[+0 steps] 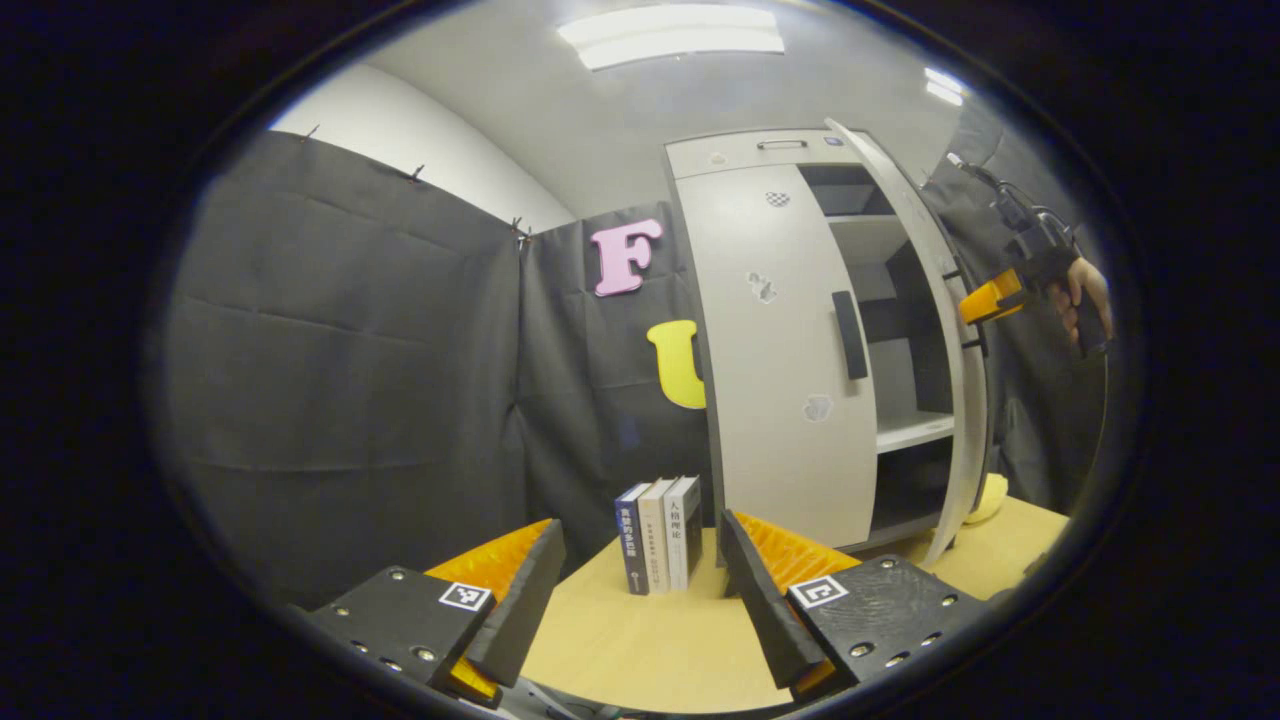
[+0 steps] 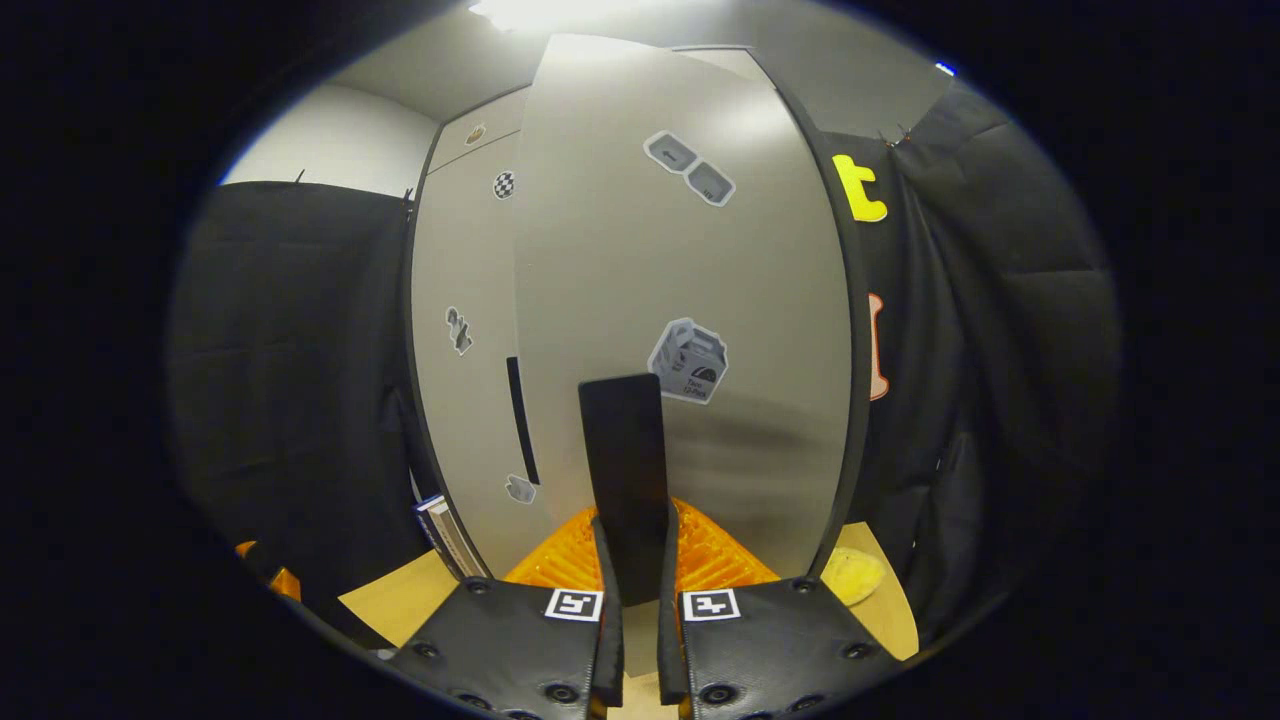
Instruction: Open the right door of the double-door shoe cabinet with the right hand, and open the left door with the left hand.
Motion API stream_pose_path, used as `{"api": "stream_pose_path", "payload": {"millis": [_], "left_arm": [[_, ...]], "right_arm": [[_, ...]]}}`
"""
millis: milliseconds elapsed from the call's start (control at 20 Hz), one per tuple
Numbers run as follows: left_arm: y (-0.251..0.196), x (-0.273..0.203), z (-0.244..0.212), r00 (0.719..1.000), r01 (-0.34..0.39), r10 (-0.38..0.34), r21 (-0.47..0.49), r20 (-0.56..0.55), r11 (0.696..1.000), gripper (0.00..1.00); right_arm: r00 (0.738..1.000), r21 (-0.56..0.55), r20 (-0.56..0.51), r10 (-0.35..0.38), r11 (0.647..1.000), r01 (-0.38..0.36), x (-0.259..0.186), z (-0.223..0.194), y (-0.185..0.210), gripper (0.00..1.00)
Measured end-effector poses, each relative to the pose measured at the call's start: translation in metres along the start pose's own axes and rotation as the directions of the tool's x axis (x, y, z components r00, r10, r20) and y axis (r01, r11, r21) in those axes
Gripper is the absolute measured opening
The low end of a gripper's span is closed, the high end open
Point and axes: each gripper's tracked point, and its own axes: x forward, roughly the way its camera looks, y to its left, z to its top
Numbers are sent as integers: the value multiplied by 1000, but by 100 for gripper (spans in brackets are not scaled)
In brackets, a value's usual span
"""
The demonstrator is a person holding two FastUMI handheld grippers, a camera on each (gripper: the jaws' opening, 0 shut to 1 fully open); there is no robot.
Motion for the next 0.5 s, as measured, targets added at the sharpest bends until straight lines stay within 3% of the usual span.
{"api": "stream_pose_path", "payload": {"millis": [500], "left_arm": [[-55,9,11,996,91,-91,8,13,996,92]], "right_arm": [[1000,27,-6,17,999,-17,-18,1,-18,15]]}}
